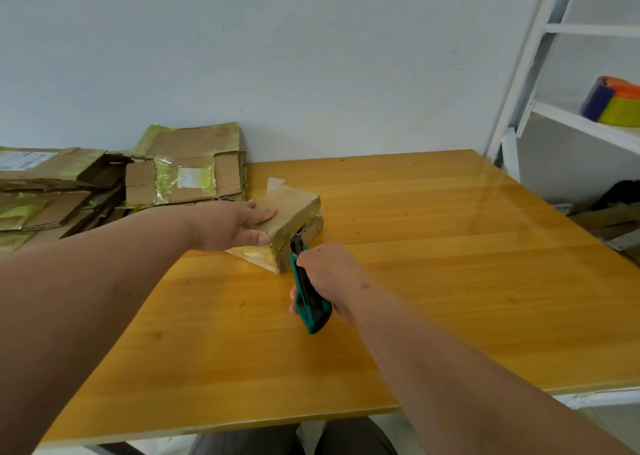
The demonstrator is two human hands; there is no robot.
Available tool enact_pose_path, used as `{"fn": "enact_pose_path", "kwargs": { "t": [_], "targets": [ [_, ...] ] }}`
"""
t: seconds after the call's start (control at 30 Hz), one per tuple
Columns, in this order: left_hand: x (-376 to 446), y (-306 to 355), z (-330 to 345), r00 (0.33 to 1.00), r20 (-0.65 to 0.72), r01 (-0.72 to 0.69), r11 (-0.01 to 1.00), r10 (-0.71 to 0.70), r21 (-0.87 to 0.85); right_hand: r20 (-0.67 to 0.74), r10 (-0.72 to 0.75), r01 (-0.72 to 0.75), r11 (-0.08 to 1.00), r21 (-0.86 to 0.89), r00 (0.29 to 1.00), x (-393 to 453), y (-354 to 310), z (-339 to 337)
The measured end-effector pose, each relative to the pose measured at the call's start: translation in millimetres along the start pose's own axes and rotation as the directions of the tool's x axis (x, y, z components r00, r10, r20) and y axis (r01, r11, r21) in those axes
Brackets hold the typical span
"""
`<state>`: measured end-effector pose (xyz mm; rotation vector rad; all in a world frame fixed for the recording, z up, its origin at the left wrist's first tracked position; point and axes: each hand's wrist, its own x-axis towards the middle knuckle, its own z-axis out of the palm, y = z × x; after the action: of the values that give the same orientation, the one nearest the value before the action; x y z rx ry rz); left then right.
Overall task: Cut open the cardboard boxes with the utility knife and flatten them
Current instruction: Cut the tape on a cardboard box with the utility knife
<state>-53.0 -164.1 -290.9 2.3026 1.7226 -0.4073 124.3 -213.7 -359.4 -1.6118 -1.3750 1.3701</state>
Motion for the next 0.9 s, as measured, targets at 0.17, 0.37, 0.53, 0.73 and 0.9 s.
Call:
{"fn": "enact_pose_path", "kwargs": {
  "t": [0.17,0.37,0.53,0.73,0.9],
  "targets": [
    [-3,3,5,0.999,-0.038,0.014,0.999,-0.012,0.042,0.001,-0.029,0.029,0.998,-0.064,1.000,-6,1,-1],
    [-2,6,12,0.994,-0.097,0.057,0.997,-0.052,0.056,0.047,-0.073,0.081,0.974,-0.211,0.996,-17,3,-1],
    [0,8,13,0.992,-0.111,0.065,0.998,-0.063,0.016,0.170,-0.072,0.117,0.954,-0.274,0.983,-35,2,-13],
    [0,9,13,0.988,-0.145,0.044,0.997,-0.053,-0.066,0.248,-0.069,0.104,0.986,-0.127,0.966,-47,7,-18],
    [-4,2,10,0.989,-0.145,0.020,0.992,-0.038,-0.127,0.049,-0.340,0.318,0.809,-0.495,0.939,-36,18,-37]
  ]
}}
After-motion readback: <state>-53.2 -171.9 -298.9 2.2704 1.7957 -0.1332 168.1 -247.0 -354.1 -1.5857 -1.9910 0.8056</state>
